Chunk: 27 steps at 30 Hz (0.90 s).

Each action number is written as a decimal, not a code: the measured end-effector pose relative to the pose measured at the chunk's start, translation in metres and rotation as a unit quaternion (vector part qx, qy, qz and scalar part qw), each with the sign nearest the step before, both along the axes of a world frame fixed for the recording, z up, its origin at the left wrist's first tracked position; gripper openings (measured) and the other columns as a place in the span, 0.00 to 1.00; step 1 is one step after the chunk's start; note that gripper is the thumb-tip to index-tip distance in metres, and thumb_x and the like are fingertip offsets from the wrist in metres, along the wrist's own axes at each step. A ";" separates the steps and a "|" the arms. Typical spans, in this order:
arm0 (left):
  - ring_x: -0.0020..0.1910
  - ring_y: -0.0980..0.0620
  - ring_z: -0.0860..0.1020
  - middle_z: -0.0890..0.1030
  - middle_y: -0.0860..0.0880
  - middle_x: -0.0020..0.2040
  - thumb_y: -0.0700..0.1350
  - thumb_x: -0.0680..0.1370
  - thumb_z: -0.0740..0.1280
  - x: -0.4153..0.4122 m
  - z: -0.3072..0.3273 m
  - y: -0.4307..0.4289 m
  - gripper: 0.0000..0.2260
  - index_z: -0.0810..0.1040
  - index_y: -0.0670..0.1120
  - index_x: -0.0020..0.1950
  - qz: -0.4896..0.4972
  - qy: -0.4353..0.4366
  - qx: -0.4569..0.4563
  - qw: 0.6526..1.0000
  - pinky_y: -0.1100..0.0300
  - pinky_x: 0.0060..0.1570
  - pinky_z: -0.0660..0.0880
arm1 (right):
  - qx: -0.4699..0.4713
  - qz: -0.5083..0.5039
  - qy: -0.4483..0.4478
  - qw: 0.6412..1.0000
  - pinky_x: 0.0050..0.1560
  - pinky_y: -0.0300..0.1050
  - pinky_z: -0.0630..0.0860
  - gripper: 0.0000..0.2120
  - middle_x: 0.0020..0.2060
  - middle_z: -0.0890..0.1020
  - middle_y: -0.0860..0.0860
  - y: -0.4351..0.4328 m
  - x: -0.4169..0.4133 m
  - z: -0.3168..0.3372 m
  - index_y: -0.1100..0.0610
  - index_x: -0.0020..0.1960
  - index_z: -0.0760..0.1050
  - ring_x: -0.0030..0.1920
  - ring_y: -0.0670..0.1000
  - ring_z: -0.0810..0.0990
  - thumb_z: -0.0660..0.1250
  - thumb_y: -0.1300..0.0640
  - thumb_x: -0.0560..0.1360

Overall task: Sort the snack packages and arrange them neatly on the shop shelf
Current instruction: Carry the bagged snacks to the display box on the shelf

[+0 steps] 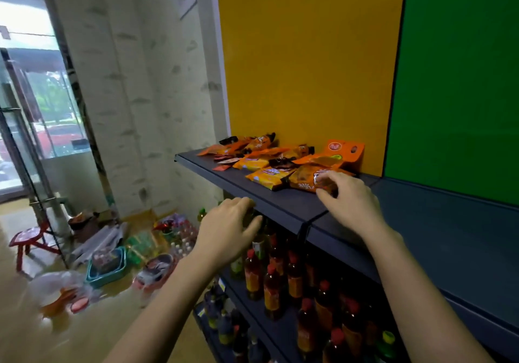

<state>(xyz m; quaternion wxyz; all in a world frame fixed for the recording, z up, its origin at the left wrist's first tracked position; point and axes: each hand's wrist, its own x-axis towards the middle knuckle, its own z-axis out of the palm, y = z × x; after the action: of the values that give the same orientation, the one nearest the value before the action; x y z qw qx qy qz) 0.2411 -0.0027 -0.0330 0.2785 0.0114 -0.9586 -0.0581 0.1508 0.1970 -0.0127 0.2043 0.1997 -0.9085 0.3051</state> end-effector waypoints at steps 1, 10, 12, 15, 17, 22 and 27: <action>0.60 0.51 0.74 0.77 0.51 0.60 0.55 0.79 0.57 -0.012 0.002 -0.008 0.17 0.71 0.49 0.64 -0.012 0.002 0.003 1.000 0.57 0.53 0.71 | 0.000 -0.010 0.003 1.000 0.53 0.48 0.72 0.14 0.61 0.77 0.47 -0.008 -0.009 0.002 0.46 0.62 0.73 0.60 0.53 0.75 0.61 0.48 0.77; 0.61 0.49 0.74 0.78 0.50 0.61 0.55 0.79 0.59 -0.162 0.017 -0.072 0.18 0.73 0.48 0.64 -0.093 0.013 0.057 0.994 0.52 0.55 0.74 | 0.022 -0.103 0.005 0.994 0.56 0.51 0.76 0.15 0.59 0.80 0.49 -0.042 -0.122 0.025 0.50 0.62 0.75 0.58 0.53 0.77 0.63 0.50 0.76; 0.60 0.48 0.75 0.78 0.48 0.62 0.55 0.78 0.59 -0.197 0.023 -0.079 0.18 0.73 0.47 0.63 -0.103 0.012 0.058 0.993 0.52 0.54 0.74 | 0.023 -0.128 -0.004 0.991 0.55 0.49 0.76 0.14 0.59 0.80 0.49 -0.043 -0.147 0.031 0.50 0.62 0.75 0.58 0.53 0.77 0.63 0.51 0.76; 0.60 0.45 0.74 0.78 0.45 0.61 0.54 0.79 0.60 -0.241 0.030 -0.090 0.18 0.74 0.44 0.62 -0.110 0.012 0.057 0.992 0.53 0.52 0.72 | 0.025 -0.166 -0.024 0.986 0.54 0.48 0.76 0.15 0.59 0.80 0.50 -0.043 -0.177 0.032 0.51 0.62 0.75 0.58 0.53 0.77 0.64 0.51 0.76; 0.60 0.45 0.75 0.78 0.46 0.60 0.55 0.79 0.59 -0.268 0.033 -0.099 0.18 0.75 0.44 0.61 -0.117 0.017 0.078 0.990 0.53 0.51 0.72 | 0.022 -0.204 -0.036 0.978 0.53 0.48 0.75 0.15 0.58 0.80 0.50 -0.043 -0.193 0.031 0.51 0.62 0.75 0.57 0.55 0.77 0.64 0.51 0.76; 0.60 0.43 0.75 0.79 0.45 0.59 0.56 0.79 0.59 -0.327 0.041 -0.122 0.18 0.77 0.47 0.59 -0.121 0.003 0.144 0.982 0.51 0.53 0.72 | -0.014 -0.298 -0.073 0.952 0.54 0.51 0.74 0.20 0.59 0.79 0.53 -0.045 -0.220 0.028 0.55 0.63 0.72 0.58 0.58 0.77 0.64 0.45 0.74; 0.59 0.43 0.76 0.80 0.44 0.59 0.57 0.79 0.58 -0.385 0.041 -0.150 0.18 0.77 0.46 0.59 -0.156 -0.055 0.168 0.972 0.49 0.57 0.73 | -0.012 -0.356 -0.149 0.923 0.55 0.50 0.72 0.34 0.61 0.76 0.59 -0.059 -0.237 0.025 0.61 0.65 0.69 0.60 0.61 0.75 0.65 0.36 0.71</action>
<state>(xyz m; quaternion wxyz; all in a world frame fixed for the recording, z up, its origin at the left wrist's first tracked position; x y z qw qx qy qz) -0.1441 -0.1526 0.0080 0.2074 -0.0887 -0.9388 -0.2603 -0.0863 0.1381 0.0123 0.1639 -0.1866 -0.9361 0.2492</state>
